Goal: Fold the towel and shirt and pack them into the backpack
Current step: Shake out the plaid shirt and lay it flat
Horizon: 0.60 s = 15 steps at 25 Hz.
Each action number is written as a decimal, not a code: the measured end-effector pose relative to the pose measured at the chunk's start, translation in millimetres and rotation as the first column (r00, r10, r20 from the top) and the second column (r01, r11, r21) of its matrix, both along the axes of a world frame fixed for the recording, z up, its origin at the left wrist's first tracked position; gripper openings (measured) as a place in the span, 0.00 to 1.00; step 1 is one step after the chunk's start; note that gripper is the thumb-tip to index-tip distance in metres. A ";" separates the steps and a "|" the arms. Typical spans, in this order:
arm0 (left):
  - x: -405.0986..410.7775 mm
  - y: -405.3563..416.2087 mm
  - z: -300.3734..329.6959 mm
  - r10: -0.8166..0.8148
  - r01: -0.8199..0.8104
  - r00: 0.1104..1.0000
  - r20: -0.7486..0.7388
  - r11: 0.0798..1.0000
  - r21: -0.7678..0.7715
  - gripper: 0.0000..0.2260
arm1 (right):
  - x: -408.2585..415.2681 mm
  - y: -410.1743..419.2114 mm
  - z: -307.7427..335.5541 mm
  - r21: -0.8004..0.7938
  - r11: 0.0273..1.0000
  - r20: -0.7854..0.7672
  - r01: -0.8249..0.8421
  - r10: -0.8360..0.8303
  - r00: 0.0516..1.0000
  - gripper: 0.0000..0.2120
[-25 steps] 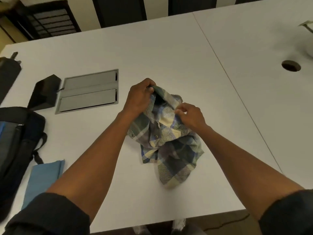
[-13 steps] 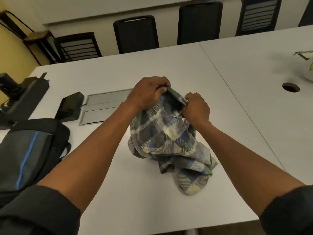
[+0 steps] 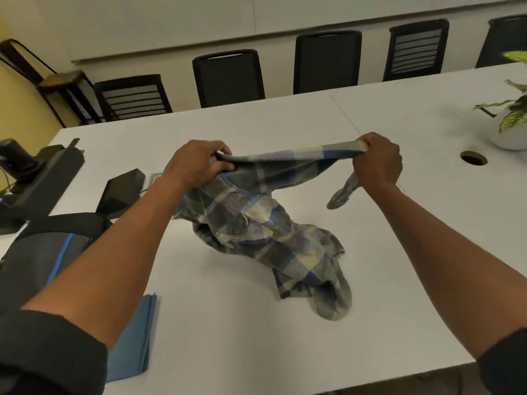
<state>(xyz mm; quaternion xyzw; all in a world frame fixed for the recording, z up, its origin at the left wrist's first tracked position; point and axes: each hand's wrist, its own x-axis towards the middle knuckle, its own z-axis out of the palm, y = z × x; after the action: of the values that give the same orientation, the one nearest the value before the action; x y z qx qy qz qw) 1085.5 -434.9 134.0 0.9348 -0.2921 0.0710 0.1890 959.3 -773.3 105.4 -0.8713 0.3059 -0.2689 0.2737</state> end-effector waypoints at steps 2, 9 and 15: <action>-1.1 10.0 -19.4 0.084 -0.083 0.996 -0.036 0.996 0.030 0.04 | -3.2 16.8 5.5 0.001 0.999 0.003 -0.047 0.047 0.999 0.11; 1.7 31.6 -71.4 0.261 -0.207 0.907 -0.331 0.960 0.191 0.11 | -13.4 100.6 2.8 0.201 0.951 0.059 -0.235 0.228 0.972 0.10; -3.8 28.1 -59.2 0.152 -0.359 0.839 -0.523 0.877 -0.320 0.15 | -22.5 124.8 -42.2 0.662 0.272 -0.137 -0.699 0.960 0.243 0.27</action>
<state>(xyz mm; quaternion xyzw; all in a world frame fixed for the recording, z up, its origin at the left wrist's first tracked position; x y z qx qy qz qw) 1081.7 -406.8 74.8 0.8935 -0.0840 -0.0801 0.4337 936.8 -648.5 63.2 -0.8292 -0.1132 0.2586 0.4825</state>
